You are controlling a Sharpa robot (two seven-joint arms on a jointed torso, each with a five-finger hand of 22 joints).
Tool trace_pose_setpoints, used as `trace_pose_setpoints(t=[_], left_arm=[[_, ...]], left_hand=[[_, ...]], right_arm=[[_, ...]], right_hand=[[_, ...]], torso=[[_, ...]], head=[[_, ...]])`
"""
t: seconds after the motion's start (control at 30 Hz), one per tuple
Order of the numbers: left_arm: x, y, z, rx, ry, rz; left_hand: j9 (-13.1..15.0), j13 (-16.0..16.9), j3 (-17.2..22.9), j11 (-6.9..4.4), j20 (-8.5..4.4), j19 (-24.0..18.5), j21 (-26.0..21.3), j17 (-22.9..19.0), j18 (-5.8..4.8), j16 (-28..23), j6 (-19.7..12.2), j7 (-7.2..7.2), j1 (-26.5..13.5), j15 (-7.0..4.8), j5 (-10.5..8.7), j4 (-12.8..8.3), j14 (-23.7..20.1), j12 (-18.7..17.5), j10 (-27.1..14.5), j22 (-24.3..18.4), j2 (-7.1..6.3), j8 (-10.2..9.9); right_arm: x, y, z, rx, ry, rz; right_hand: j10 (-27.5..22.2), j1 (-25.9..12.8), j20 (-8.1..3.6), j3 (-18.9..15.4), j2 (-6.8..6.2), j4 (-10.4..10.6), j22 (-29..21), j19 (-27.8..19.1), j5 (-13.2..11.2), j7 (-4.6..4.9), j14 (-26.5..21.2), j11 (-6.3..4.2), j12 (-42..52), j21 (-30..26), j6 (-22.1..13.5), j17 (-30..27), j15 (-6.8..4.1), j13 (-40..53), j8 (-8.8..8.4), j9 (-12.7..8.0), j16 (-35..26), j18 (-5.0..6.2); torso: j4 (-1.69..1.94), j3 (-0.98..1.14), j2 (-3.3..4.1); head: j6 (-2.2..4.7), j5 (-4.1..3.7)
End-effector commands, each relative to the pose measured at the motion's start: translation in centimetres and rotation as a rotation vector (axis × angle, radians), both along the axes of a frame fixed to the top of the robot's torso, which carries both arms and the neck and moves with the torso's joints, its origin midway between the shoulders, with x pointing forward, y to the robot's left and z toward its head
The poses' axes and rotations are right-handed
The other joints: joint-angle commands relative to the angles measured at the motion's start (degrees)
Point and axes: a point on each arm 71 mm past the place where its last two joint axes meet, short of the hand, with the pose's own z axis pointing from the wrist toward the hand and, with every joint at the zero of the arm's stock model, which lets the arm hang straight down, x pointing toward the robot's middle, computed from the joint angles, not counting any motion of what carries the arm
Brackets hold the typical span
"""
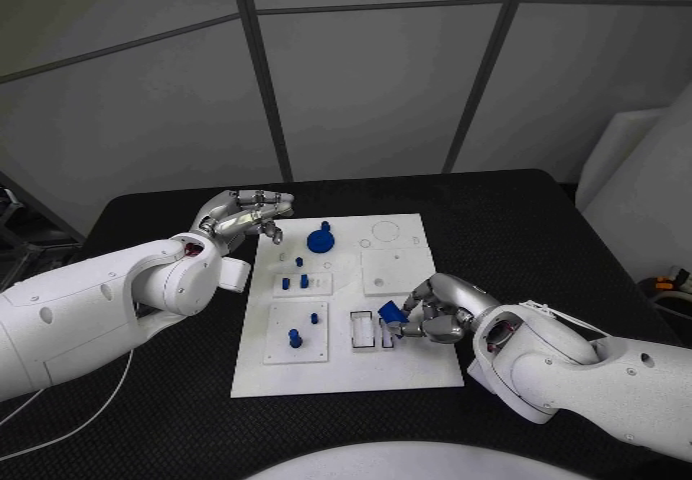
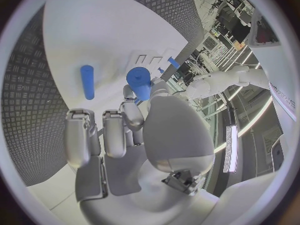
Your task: Assemble the parts on the task board
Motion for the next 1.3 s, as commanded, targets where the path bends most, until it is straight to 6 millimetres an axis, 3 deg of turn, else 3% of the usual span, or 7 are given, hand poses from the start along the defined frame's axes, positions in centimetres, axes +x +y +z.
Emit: trace_pose_setpoints(t=[0.03, 0.23, 0.47, 0.93, 1.1, 1.2, 1.3], left_arm=[[0.0, -0.2, 0.2, -0.011, -0.009, -0.009], [0.0, -0.3, 0.1, -0.012, -0.008, -0.011], [0.1, -0.4, 0.1, -0.012, -0.007, -0.013], [0.1, -0.4, 0.1, -0.012, -0.005, -0.013], [0.1, -0.4, 0.1, -0.012, -0.005, -0.014], [0.1, -0.4, 0.1, -0.012, -0.004, -0.014], [0.1, -0.4, 0.1, -0.011, -0.003, -0.014]], left_hand=[[-0.07, -0.08, -0.14, -0.17, 0.33, -0.19, -0.38, -0.08, -0.21, -0.38, -0.36, -0.09, -0.20, 0.14, 0.03, 0.17, 0.26, 0.19, -0.37, -0.05, 0.23, 0.21], [-0.08, -0.08, -0.17, -0.18, 0.36, -0.18, -0.45, -0.14, -0.21, -0.38, -0.42, -0.09, -0.29, 0.16, 0.05, 0.27, 0.28, 0.26, -0.46, -0.10, 0.30, 0.24], [-0.08, -0.08, -0.17, -0.18, 0.36, -0.18, -0.45, -0.14, -0.21, -0.38, -0.42, -0.09, -0.29, 0.16, 0.05, 0.27, 0.28, 0.26, -0.46, -0.10, 0.30, 0.24], [-0.08, -0.08, -0.15, -0.19, 0.37, -0.17, -0.48, -0.17, -0.20, -0.38, -0.44, -0.09, -0.23, 0.16, 0.07, 0.25, 0.29, 0.31, -0.48, -0.13, 0.33, 0.27], [-0.08, -0.08, -0.15, -0.19, 0.37, -0.17, -0.48, -0.17, -0.20, -0.38, -0.44, -0.09, -0.23, 0.16, 0.07, 0.25, 0.29, 0.31, -0.48, -0.13, 0.33, 0.27], [-0.08, -0.08, -0.15, -0.19, 0.37, -0.17, -0.48, -0.17, -0.20, -0.38, -0.44, -0.09, -0.23, 0.16, 0.07, 0.25, 0.29, 0.31, -0.48, -0.13, 0.33, 0.27], [-0.08, -0.08, -0.15, -0.19, 0.37, -0.17, -0.48, -0.17, -0.20, -0.38, -0.44, -0.09, -0.23, 0.16, 0.07, 0.25, 0.29, 0.31, -0.48, -0.13, 0.33, 0.27]], right_arm=[[0.1, 0.7, -0.1, 0.032, 0.020, 0.011], [0.2, 2.0, -0.5, 0.032, 0.048, 0.041], [0.4, 3.0, -1.1, -0.001, 0.094, 0.057], [0.9, 3.5, -1.6, -0.033, 0.108, 0.041], [0.9, 3.7, -1.5, -0.030, 0.099, 0.047], [0.9, 3.8, -1.5, -0.027, 0.093, 0.051], [0.9, 3.9, -1.4, -0.020, 0.086, 0.055]], right_hand=[[0.21, -0.76, -0.41, -0.43, 0.51, 0.06, 9.89, 1.88, -0.04, -0.04, 3.22, 0.26, -0.31, 0.15, 0.50, 0.40, -0.19, -0.21, -0.07, 0.52, 0.15, -0.30], [0.29, -1.27, -0.39, -0.73, 0.71, 0.09, 9.90, 1.88, -0.23, -0.06, 3.24, 0.26, -0.37, 0.15, 0.63, 0.49, -0.18, -0.08, -0.10, 0.62, 0.18, -0.30], [0.32, -5.97, -0.39, -2.97, 1.54, 0.20, 9.61, 1.60, -1.75, -0.27, 3.12, 0.17, -1.23, -0.08, 1.10, 0.06, -0.23, -0.07, -0.17, 1.20, -0.15, -0.21], [0.52, -8.51, -0.69, -4.38, 2.18, 0.21, 9.64, 1.60, -2.07, -0.89, 3.15, -0.31, -1.92, -0.10, 2.45, 0.17, -0.62, 0.20, 0.62, 2.40, -0.21, -0.20], [0.65, -12.14, -0.87, -5.52, 0.75, 0.25, 9.60, 1.54, -8.01, -1.01, 3.13, -0.43, -2.42, -0.17, 2.54, 0.07, -0.74, 0.46, 0.89, 3.33, -0.36, -0.19], [0.58, -15.65, -0.88, -4.65, -0.97, 0.42, 9.45, 1.40, -12.86, -0.94, 3.09, -0.44, -3.00, -0.31, 2.34, -0.13, -0.70, 0.46, 0.95, 3.94, -0.56, -0.14], [0.59, -18.81, -0.86, -3.06, -2.55, 0.44, 9.43, 1.37, -15.29, -0.95, 3.11, -0.41, -3.39, -0.36, 2.23, -0.11, -0.69, 0.58, 1.03, 4.49, -0.62, -0.13]], torso=[[0.13, -0.04, 0.06], [0.17, 0.01, 0.00], [0.11, -0.09, -0.07], [0.08, -0.02, -0.04], [0.04, -0.02, -0.03], [0.05, -0.01, -0.02], [0.03, -0.02, -0.01]], head=[[-0.30, 0.48], [-0.35, 0.79], [-0.50, 1.13], [-0.53, 1.51], [-0.49, 1.61], [-0.49, 1.61], [-0.46, 1.56]])
